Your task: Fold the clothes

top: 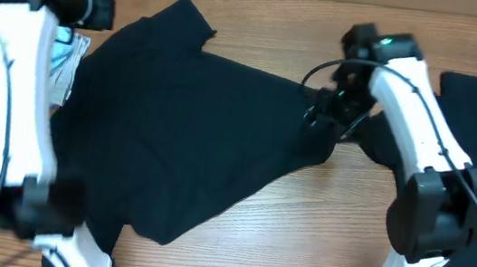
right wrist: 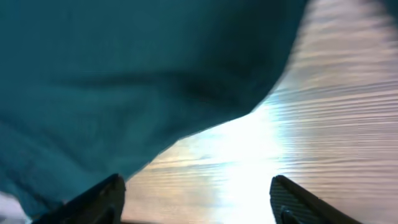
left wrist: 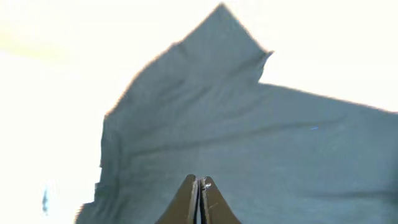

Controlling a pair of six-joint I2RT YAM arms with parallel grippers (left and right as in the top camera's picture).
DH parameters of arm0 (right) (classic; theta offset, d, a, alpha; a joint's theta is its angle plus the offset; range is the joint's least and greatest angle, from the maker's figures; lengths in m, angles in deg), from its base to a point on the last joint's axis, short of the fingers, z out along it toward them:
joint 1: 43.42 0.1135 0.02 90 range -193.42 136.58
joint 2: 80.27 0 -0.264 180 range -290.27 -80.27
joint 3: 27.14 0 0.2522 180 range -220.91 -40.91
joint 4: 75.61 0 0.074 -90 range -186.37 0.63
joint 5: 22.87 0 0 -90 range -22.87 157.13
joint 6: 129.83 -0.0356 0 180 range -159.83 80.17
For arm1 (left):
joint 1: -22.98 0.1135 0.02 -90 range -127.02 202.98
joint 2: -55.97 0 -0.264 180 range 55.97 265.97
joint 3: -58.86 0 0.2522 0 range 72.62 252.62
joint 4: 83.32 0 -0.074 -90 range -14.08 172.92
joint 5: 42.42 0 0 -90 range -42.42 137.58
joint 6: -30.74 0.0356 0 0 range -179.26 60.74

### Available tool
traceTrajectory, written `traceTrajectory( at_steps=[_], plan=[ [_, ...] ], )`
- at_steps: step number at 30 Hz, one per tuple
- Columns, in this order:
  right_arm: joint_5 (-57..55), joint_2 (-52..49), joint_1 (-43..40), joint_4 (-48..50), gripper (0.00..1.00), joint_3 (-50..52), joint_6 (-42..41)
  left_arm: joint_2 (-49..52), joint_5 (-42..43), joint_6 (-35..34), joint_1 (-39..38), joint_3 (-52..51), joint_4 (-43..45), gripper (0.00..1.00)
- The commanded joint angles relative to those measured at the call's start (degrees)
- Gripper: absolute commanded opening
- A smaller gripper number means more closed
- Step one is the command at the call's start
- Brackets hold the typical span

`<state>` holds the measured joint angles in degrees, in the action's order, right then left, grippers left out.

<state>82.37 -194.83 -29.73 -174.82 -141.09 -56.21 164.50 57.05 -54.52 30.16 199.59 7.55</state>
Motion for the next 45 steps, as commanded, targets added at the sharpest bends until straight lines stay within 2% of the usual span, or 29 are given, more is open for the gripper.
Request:
traceTrajectory(
  at_steps=[1,3,8,11,14,15,16,19,21,23,25,28,30,31,32,33,35,36,38,41,45],
  plan=[
    [6.99,-0.61,4.24,2.64,0.82,6.03,2.25,-7.91,1.11,0.81,-1.9,1.07,-1.38,0.14],
    [10.64,-0.61,6.47,5.81,0.83,9.73,1.11,-11.04,1.09,0.66,-2.43,1.07,-2.62,0.19],
    [17.79,-0.61,11.89,18.8,0.84,20.92,-9.62,-15.98,1.03,-1.09,-2.49,1.07,-7.15,0.29],
    [23.52,-0.61,14.16,26.14,0.81,26.4,-13.14,-17.53,0.61,-1.09,-2.49,1.07,-9.16,0.3],
    [23.85,-0.61,15.8,30.08,0.77,29.24,-15.28,-18.25,0.63,-1.07,-2.49,1.07,-10.71,0.3],
    [23.87,-0.61,16.09,30.29,0.74,29.38,-15.39,-18.25,0.61,-1.07,-2.49,1.07,-11.26,0.3],
    [23.87,-0.59,16.37,30.36,0.66,29.29,-15.34,-18.25,0.63,-1.07,-2.49,1.07,-11.69,0.3],
    [23.89,-0.11,16.7,31.58,0.38,28.94,-14.95,-18.23,0.63,-1.05,-2.49,1.05,-12.55,0.3],
    [25.24,0.63,16.72,31.78,0.23,28.02,-14.19,-18.23,0.63,-1.07,-2.49,1.05,-12.76,0.29],
    [32.17,1.29,16.72,33.38,0.16,26.88,-14.03,-18.21,0.63,-1.07,-2.49,1.05,-12.7,0.29],
    [42.12,1.6,16.72,40.59,0.1,25.83,-14.36,-18.21,0.63,-1.07,-2.49,1.05,-12.68,0.3],
    [44.15,1.6,16.72,59.63,0.08,25.42,-20.68,-18.21,0.66,-1.07,-2.49,1.03,-12.68,0.3],
    [35.71,1.55,16.9,71.43,0.06,25.44,-21.33,-18.16,0.66,-1.07,-2.49,1.01,-12.7,0.31],
    [31.91,1.55,17.14,73.16,0.06,25.44,-21.44,-18.12,0.66,-1.07,-2.49,1.01,-12.72,0.32],
    [30.8,1.57,17.16,73.53,0.07,25.42,-22.45,-18.1,0.59,-1.05,-2.49,1.01,-12.76,0.33],
    [31.36,1.57,17.14,73.68,0.18,25.42,-23.85,-18.1,0.61,-1.05,-2.49,1.01,-12.92,0.35],
    [33.0,1.57,16.52,72.08,0.45,25.42,-24.11,-17.97,0.61,-1.05,-2.49,1.01,-13.18,0.36],
    [33.59,1.57,16.15,70.51,0.47,25.42,-23.85,-17.9,0.63,-1.07,-2.49,1.01,-13.18,0.36],
    [37.75,1.57,15.19,65.85,0.44,25.42,-20.96,-17.75,0.7,-1.09,-2.49,0.9,-13.05,0.38],
    [41.99,1.68,13.81,58.03,0.32,25.42,-14.12,-17.33,0.68,-1.07,-2.49,0.61,-13.09,0.39],
    [39.71,2.58,12.9,41.7,0.32,25.42,-3.48,-16.04,0.7,-1.07,-2.49,0.57,-13.88,0.39]
  ],
)
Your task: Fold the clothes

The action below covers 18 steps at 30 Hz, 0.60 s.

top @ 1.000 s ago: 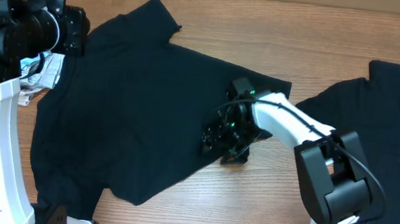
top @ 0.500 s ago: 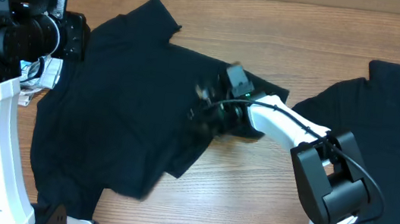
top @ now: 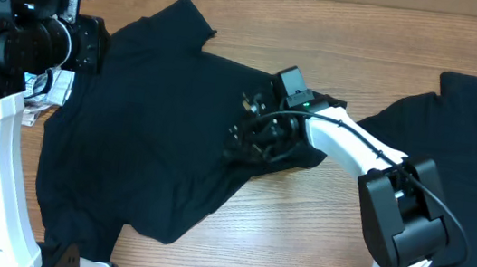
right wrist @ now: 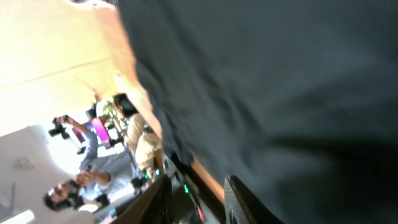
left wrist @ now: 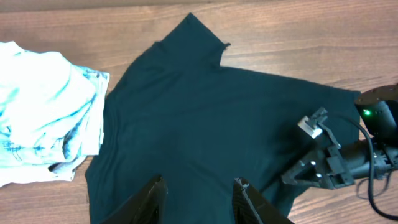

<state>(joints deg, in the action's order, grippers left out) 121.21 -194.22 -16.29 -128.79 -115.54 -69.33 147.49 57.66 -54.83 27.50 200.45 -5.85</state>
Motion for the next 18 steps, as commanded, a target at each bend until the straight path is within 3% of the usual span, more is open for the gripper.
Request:
traceTrajectory(
  at_steps=[1,6,9,12,13,15,16,18],
  plan=[
    [-2.43,2.1,-0.63,-8.17,0.36,-0.13,10.32,1.25,0.09,-0.76,0.17,-0.28,-0.94,0.39],
    [-16.13,2.25,-0.09,-19.71,0.61,0.48,9.97,2.58,0.55,-0.76,0.17,-0.28,-1.46,0.39],
    [-16.11,2.23,1.84,-16.98,0.67,2.38,5.62,3.17,0.52,-0.79,0.13,-0.28,-1.38,0.39],
    [-16.11,2.19,4.33,-7.96,0.65,3.78,-0.9,3.3,0.57,-0.79,-0.07,-0.28,-1.42,0.39],
    [-16.11,2.19,5.4,-3.06,0.52,4.04,-3.1,3.3,0.57,-0.79,-0.07,-0.28,-1.44,0.39],
    [-16.13,2.19,6.75,4.76,0.13,4.09,-5.51,3.3,0.57,-0.79,-0.07,-0.28,-1.44,0.39],
    [-16.13,2.19,7.32,9.07,0.05,4.09,-6.95,3.3,0.55,-0.79,-0.04,-0.28,-1.42,0.39],
    [-16.11,2.19,8.24,21.33,0.04,4.07,-8.28,3.3,0.55,-0.79,-0.07,-0.28,-1.4,0.39]
  ],
)
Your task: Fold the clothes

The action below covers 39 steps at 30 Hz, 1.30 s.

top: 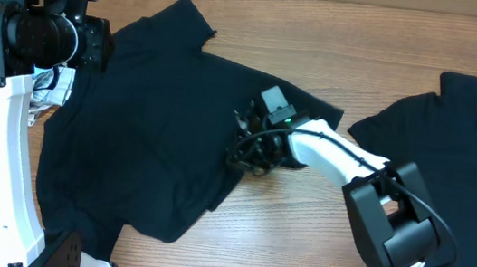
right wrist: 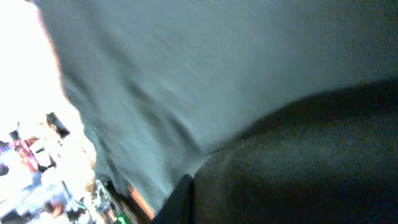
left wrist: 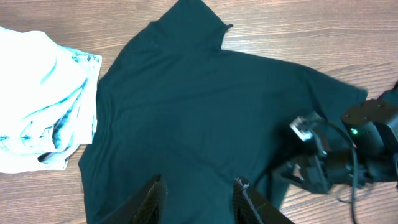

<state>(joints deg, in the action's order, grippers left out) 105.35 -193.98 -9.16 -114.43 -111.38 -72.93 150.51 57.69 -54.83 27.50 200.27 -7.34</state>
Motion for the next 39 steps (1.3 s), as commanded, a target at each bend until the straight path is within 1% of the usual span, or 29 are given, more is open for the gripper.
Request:
traceTrajectory(
  at_steps=[1,2,3,4,5,6,8,11,12,13,14,17,19,20,22,23,24,26,31,35,39],
  plan=[
    [-0.26,1.95,1.38,12.09,0.04,-0.09,-4.68,0.28,0.52,-0.79,-0.07,-0.11,0.07,0.39],
    [-0.24,1.95,1.53,17.64,0.04,-0.09,-4.68,0.28,0.52,-0.79,-0.04,-0.11,0.04,0.39],
    [-0.24,1.95,1.57,21.81,0.1,-0.09,-4.68,0.28,0.52,-0.79,-0.04,-0.11,-0.04,0.39],
    [-0.2,1.95,1.57,24.28,0.35,-0.11,-4.7,0.28,0.52,-0.79,-0.07,-0.11,-0.17,0.38],
    [0.0,1.97,1.57,24.92,0.5,-0.26,-4.66,0.28,0.52,-0.79,-0.07,-0.11,-0.31,0.39],
    [0.37,1.97,1.42,24.33,0.52,-0.5,-4.55,0.28,0.48,-0.79,-0.04,-0.11,-0.39,0.39],
    [2.1,2.19,0.44,20.55,0.51,-0.85,-3.96,0.28,0.48,-0.76,-0.07,-0.11,-0.57,0.39],
    [6.1,3.5,-1.75,10.88,0.47,-0.87,-2.12,0.28,0.48,-0.76,-0.04,-0.11,-0.79,0.39],
    [7.08,4.07,-2.38,6.97,0.44,-0.87,-1.03,0.28,0.48,-0.76,-0.04,-0.11,-0.76,0.4],
    [7.28,5.03,-3.21,-0.31,0.36,-0.87,-0.83,0.28,0.48,-0.76,-0.04,-0.11,-0.74,0.4],
    [7.3,5.46,-3.52,-5.33,0.32,-0.87,0.15,0.28,0.48,-0.76,-0.04,-0.11,-0.7,0.4],
    [5.66,5.6,-3.45,-17.07,0.31,-0.81,2.14,0.31,0.48,-0.79,-0.04,-0.11,-0.35,0.41],
    [1.95,5.46,-2.34,-21.42,0.32,-0.26,2.27,0.31,0.5,-0.79,-0.07,-0.11,-0.35,0.41],
    [0.79,5.46,-0.81,-20.76,0.36,0.61,2.23,0.31,0.48,-0.79,-0.04,-0.11,-0.37,0.43],
    [-0.07,5.33,1.05,-17.35,0.38,1.64,0.52,0.31,0.5,-0.79,-0.04,-0.11,-0.37,0.44],
    [-2.01,5.11,2.1,-15.43,0.39,2.23,-2.16,0.31,0.48,-0.79,-0.04,-0.11,-0.39,0.44],
    [-5.27,4.55,3.45,-13.4,0.39,2.78,-6.88,0.31,0.48,-0.79,-0.04,-0.11,-0.55,0.45],
    [-7.08,2.97,4.81,-10.27,0.41,3.04,-10.64,0.31,0.48,-0.79,-0.04,-0.11,-0.83,0.47],
    [-5.97,-0.35,5.22,-3.89,0.45,3.02,-12.79,0.31,0.5,-0.79,-0.04,-0.11,-1.42,0.48],
    [-7.45,-1.6,5.22,-0.09,0.54,3.04,-13.16,0.31,0.5,-0.81,-0.07,-0.11,-1.46,0.48],
    [-9.97,-3.13,5.22,1.57,0.54,3.02,-14.99,0.31,0.55,-0.81,-0.07,-0.11,-1.68,0.47]
  ],
)
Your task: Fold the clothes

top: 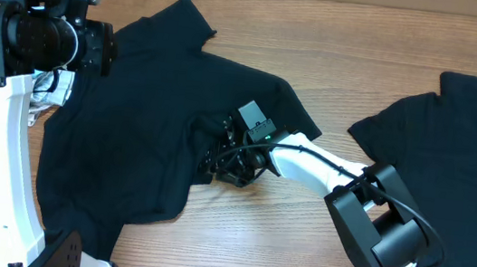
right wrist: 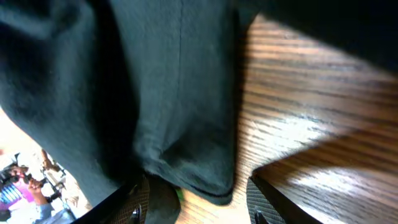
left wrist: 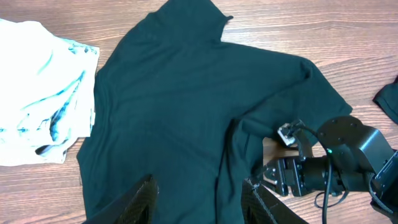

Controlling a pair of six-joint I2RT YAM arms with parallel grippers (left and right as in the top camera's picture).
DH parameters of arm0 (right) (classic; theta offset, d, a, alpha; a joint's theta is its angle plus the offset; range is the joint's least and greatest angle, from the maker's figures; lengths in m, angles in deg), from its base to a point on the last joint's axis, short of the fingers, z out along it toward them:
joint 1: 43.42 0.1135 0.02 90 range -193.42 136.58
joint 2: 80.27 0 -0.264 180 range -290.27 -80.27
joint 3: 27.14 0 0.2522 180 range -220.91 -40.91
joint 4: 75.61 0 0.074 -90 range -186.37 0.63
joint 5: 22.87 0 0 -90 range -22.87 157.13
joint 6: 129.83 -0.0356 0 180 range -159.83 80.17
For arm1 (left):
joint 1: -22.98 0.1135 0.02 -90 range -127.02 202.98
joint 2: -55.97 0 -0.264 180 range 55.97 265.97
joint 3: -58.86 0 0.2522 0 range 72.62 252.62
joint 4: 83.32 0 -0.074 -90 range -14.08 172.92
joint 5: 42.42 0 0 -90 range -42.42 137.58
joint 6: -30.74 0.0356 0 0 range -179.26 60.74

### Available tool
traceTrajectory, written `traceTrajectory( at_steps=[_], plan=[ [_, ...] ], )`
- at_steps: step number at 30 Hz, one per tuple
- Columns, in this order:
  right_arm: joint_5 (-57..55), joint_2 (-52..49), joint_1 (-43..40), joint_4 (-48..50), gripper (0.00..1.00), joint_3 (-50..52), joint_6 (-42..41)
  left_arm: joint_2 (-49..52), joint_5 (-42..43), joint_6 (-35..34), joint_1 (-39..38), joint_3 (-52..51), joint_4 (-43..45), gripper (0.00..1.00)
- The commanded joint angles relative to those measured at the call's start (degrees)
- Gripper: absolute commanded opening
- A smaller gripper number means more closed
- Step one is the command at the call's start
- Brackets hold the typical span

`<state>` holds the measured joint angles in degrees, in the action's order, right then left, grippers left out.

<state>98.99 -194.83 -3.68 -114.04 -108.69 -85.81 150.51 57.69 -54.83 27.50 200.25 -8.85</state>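
A black shirt [top: 141, 112] lies spread on the wooden table, its right side folded over toward its middle; it looks dark teal in the left wrist view [left wrist: 168, 106]. My right gripper [top: 219, 160] rests low at that folded edge. Its fingers stand open with the shirt's hem [right wrist: 186, 155] lying between them, midpoint [right wrist: 199, 200]. My left gripper [left wrist: 200, 200] hangs high above the shirt, open and holding nothing. The right gripper [left wrist: 292, 177] also shows from up there.
A second black shirt [top: 465, 143] lies at the table's right side. A crumpled white and light-blue cloth [left wrist: 37, 118] sits left of the first shirt, partly under my left arm [top: 23, 34]. Bare wood [top: 297, 250] runs along the front.
My right gripper has moved further left over the shirt, and the shirt's right side now lies folded over farther. Its fingers now stand apart. The left gripper stays high and open.
First my right gripper was open at the shirt's right corner and the left gripper was shut low over the shirt. Then the left arm was raised and open, the right gripper on the shirt. The right side has come leftward, folded over the middle.
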Motion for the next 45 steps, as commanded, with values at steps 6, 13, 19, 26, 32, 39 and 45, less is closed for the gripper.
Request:
traceTrajectory(
  at_steps=[6,13,19,26,32,39,45],
  plan=[
    [-1.25,-2.69,-0.5,1.53,0.09,-0.09,-2.69,0.31,1.53,-0.79,-0.04,-0.09,-0.42,0.47],
    [-7.19,5.4,-6.27,-17.53,0.04,-3.08,5.97,0.31,1.51,-0.74,-0.04,-0.09,-0.55,0.5],
    [-18.01,14.75,-13.25,-41.31,0.04,-3.39,12.68,0.31,1.46,-0.74,-0.04,-0.09,-0.28,0.56],
    [-27.36,18.18,-17.18,-59.52,0.04,-3.21,9.51,0.35,1.49,-0.76,-0.04,-0.09,0.81,0.59],
    [-27.39,18.18,-17.33,-59.28,0.45,-1.6,10.01,1.49,-0.24,-0.76,-0.04,-0.81,1.01,0.59],
    [-27.93,18.18,-19.5,-52.19,0.51,-1.6,9.99,5.73,2.03,-0.76,-0.07,-7.32,4.24,0.2],
    [-26.64,18.01,-24.65,-33.86,0.17,-1.6,10.19,12.04,5.03,-0.17,-0.39,-15.69,11.26,0.04]
  ],
)
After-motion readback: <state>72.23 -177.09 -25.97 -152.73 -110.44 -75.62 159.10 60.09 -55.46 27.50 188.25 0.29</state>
